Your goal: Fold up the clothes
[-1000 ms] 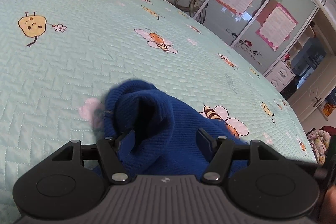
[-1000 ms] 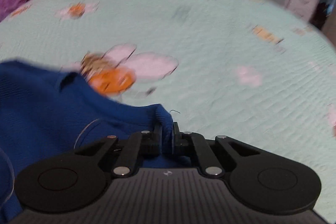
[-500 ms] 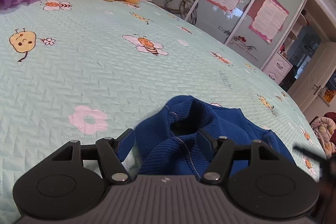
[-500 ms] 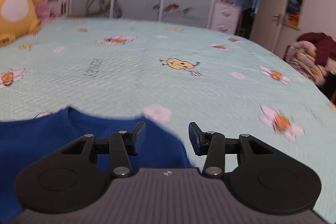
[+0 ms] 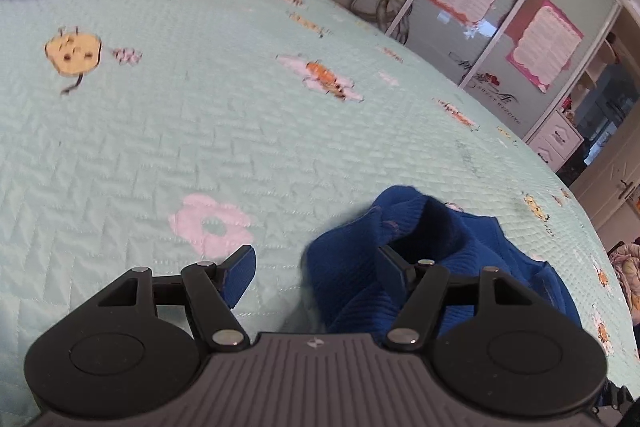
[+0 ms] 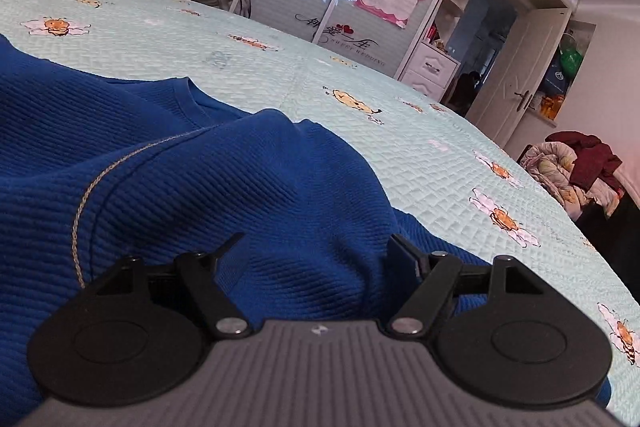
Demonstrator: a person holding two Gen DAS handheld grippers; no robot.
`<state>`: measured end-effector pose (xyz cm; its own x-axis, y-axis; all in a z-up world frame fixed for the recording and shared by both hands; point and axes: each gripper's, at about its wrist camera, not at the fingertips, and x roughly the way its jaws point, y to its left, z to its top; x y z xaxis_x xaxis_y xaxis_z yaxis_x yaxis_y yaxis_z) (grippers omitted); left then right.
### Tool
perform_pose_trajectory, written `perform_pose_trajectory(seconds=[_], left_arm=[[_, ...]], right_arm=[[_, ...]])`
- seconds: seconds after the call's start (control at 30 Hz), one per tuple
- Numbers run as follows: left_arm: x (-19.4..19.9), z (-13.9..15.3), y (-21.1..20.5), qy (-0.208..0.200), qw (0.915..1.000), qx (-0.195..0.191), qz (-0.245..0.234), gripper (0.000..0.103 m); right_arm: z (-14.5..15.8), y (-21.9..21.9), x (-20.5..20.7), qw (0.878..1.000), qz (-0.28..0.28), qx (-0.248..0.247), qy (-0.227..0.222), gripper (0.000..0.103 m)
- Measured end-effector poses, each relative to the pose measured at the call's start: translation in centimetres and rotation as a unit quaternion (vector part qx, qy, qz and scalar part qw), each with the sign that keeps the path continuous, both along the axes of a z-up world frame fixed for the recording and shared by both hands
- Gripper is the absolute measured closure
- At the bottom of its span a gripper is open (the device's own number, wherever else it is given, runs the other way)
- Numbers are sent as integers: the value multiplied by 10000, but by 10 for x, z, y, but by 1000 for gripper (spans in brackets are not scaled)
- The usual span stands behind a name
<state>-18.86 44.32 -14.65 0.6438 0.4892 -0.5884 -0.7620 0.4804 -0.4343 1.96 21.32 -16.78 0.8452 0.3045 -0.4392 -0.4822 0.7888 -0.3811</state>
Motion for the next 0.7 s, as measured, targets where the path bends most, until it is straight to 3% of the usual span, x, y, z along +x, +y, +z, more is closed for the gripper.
perform_pose_trajectory(seconds=[0.07, 0.23, 0.33, 0.43, 0.57, 0.7], left_arm=[[3, -2, 2, 95, 9999, 55, 33, 34], [26, -1, 4, 646, 9957, 660, 51, 32], [33, -7, 9, 691, 9957, 613, -22, 32], [29, -7, 12, 476, 9979, 440, -43, 32], [33, -3, 13, 452, 9967, 597, -315, 31], [34, -11, 24, 220, 9993, 204, -229, 31]], right_arm=[[1, -5, 2, 9999, 4, 115, 82, 23], [0, -7, -1, 9995, -54, 214, 217, 20], [-3, -5, -1, 9994, -73, 207, 261, 19], [-4, -5, 0, 9993, -89, 224, 288, 19], [-4, -6, 2, 9990, -96, 264, 353, 19], [-4, -6, 2, 9990, -103, 245, 361, 19]])
